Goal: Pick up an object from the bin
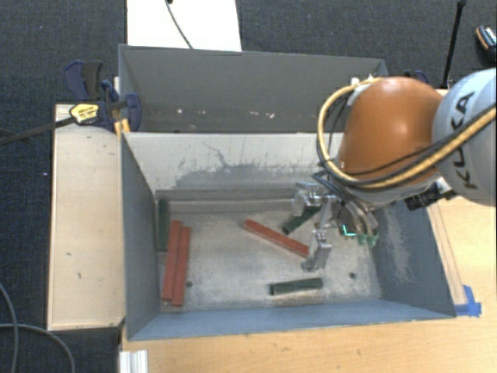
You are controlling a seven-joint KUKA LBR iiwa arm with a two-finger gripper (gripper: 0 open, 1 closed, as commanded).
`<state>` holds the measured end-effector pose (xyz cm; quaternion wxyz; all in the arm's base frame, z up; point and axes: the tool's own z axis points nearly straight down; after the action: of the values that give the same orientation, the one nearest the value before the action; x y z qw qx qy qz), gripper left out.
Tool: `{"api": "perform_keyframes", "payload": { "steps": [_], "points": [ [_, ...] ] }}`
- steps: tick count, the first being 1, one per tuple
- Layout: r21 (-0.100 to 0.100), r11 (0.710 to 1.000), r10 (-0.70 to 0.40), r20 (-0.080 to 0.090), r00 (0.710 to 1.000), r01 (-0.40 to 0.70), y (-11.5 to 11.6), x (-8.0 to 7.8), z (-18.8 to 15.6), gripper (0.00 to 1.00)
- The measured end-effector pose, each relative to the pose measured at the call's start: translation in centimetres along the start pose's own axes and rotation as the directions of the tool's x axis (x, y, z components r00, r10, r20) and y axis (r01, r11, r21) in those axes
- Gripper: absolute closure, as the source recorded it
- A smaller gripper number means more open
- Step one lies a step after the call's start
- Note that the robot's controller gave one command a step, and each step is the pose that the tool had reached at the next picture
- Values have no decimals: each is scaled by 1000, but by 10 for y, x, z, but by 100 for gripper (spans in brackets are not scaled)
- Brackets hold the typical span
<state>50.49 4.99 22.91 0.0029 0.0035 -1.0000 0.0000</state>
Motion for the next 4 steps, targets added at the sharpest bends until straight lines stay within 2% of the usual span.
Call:
{"api": "perform_keyframes", "payload": {
  "steps": [1, 2, 3, 4],
  "points": [
    [2, 974, -227, 4, 974, 227, -32, -41, 81, 0],
    [2, 887, -462, 4, 887, 462, -73, -60, 159, 0],
    [4, 889, -458, 11, 889, 458, -72, -63, 156, 100],
    [2, 890, -456, 6, 890, 456, -72, -61, 158, 0]
  ]
}}
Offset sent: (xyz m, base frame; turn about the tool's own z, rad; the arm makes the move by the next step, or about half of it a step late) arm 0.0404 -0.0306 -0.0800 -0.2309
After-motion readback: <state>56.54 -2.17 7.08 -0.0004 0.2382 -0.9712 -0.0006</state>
